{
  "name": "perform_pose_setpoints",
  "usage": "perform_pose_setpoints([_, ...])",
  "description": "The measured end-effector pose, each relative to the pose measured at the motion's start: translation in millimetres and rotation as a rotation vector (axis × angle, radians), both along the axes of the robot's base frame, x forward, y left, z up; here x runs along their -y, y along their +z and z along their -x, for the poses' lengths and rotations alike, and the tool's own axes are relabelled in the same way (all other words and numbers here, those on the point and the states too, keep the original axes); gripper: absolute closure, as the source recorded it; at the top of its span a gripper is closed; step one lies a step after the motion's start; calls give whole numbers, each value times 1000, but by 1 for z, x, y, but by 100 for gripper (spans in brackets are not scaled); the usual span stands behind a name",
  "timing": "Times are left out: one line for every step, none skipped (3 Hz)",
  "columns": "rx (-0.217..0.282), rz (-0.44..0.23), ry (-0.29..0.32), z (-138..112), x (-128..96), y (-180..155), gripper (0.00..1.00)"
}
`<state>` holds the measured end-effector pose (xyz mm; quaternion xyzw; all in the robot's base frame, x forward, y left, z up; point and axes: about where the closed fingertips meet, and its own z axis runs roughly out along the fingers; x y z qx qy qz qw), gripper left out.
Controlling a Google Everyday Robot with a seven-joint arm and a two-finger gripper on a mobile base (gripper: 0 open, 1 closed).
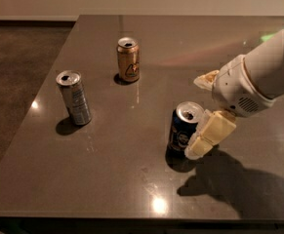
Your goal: Move pepsi can near orange can
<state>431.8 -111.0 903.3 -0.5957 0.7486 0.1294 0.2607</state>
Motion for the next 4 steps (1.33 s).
perform_pose_setpoints([4, -40, 9, 1, -6, 0, 18])
perform_pose_setpoints([5, -71, 19, 2, -11, 1, 41])
perform_pose_setpoints([3, -89, 21, 2, -13, 5, 64])
perform_pose_setpoints([12, -94, 12, -5, -19, 16, 87])
